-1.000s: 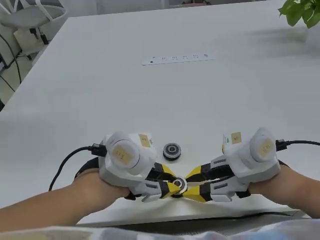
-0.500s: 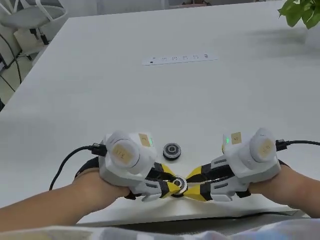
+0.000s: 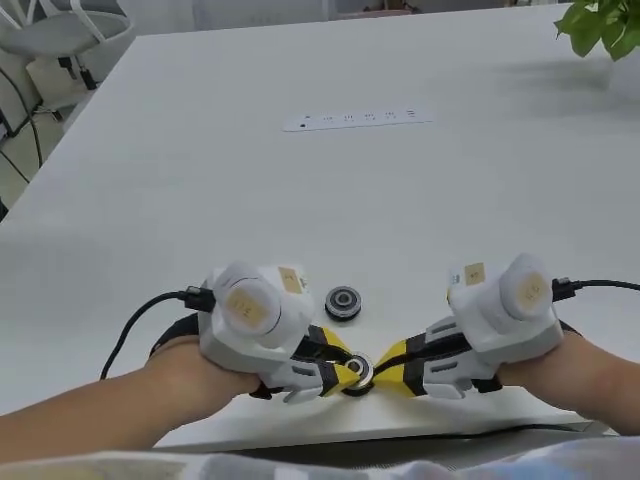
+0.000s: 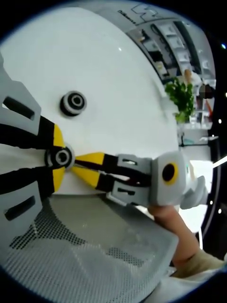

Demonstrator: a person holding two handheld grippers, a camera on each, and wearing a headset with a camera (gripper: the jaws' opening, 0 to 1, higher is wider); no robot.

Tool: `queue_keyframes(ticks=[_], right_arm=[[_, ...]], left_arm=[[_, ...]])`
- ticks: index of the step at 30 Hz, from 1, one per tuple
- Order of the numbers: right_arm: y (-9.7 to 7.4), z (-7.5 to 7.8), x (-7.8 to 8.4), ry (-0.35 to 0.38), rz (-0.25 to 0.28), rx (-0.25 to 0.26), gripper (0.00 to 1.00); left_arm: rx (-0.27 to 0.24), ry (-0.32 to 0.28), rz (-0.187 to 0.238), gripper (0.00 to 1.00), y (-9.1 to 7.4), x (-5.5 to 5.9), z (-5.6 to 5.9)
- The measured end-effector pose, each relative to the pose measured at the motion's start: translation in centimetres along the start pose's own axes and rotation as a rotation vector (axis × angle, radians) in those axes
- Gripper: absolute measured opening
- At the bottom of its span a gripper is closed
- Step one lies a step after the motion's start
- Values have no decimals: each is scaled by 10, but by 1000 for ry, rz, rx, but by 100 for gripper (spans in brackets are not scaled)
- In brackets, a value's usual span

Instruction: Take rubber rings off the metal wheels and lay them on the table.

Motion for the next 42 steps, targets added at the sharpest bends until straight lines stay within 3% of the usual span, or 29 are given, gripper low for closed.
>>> queue_keyframes(ticks=[23,30,33,42], right_arm=[[-8,7,0,207,43,30,0],[-10,9,0,344,84,24,0],[-13,13,-7,426,145,26,0],[-11,12,-8,423,145,21,0]], left_arm=[[-27,4,-8,13,2,-1,-1],[-30,2,-9,13,2,-1,-2],[-37,5,-9,12,2,-1,-2],[-47,0,-12,12,3,-2,-2]])
Point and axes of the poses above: the centre of the closed fingertips' face, and the gripper's own axes: y roughly forward along the fingers, z roughly to its right, x roughly out of its underside, the point moved 1 cm from there along -y, roughly backward along the fingers, and after that the axes turned 8 degrees about -y, right-handed, at the moved point
